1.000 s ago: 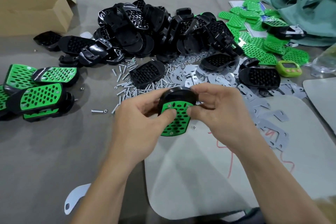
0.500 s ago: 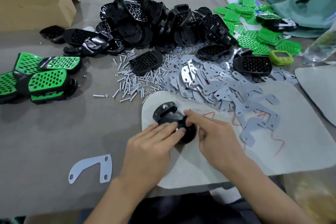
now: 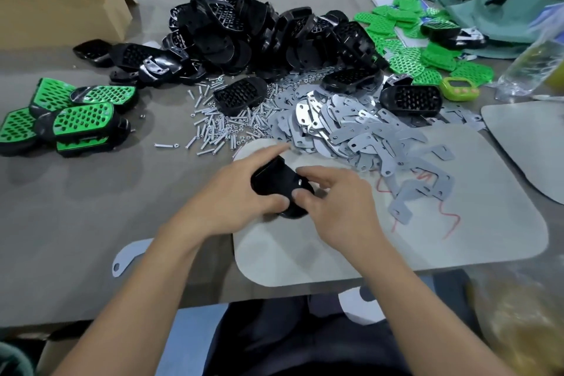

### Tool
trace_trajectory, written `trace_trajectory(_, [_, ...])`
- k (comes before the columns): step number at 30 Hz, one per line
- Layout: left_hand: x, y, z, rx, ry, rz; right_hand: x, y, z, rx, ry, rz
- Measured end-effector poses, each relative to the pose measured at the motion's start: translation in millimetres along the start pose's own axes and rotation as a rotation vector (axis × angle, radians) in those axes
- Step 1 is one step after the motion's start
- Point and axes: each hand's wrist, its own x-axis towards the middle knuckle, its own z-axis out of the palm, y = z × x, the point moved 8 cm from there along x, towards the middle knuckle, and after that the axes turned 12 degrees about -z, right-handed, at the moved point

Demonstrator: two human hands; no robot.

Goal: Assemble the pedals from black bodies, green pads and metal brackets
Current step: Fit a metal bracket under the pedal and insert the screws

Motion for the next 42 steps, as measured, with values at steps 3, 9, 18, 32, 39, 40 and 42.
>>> trace_trajectory(3, [2, -4, 4, 0.109, 0.167, -0.056, 8, 11, -4, 0.086, 0.007, 0.033])
trace_trajectory(9, [-16, 4, 27, 0.248, 0.579, -0.174, 20, 19, -32, -0.044, 0.14, -0.012])
trace_trajectory(18, [0, 5, 24, 0.239, 0.627, -0.319, 74, 27, -49, -0.422, -0.146, -0.078])
trace_trajectory(32, [-3, -9, 16, -0.172, 0.488, -0.182, 60, 5, -53, -0.693, -0.087, -0.394])
trace_trajectory(39, [-2, -6, 15, -0.223, 0.479, -0.17, 71, -7, -62, -0.2, -0.002, -0.224])
trace_trajectory(40, [-4, -4, 13, -0.246, 0.506, -0.158, 73, -8, -64, -0.075, 0.014, -0.174])
trace_trajectory(42, [-16, 9, 2, -0.231, 0.658, -0.031, 78, -14, -64, 0.094, -0.027, -0.131])
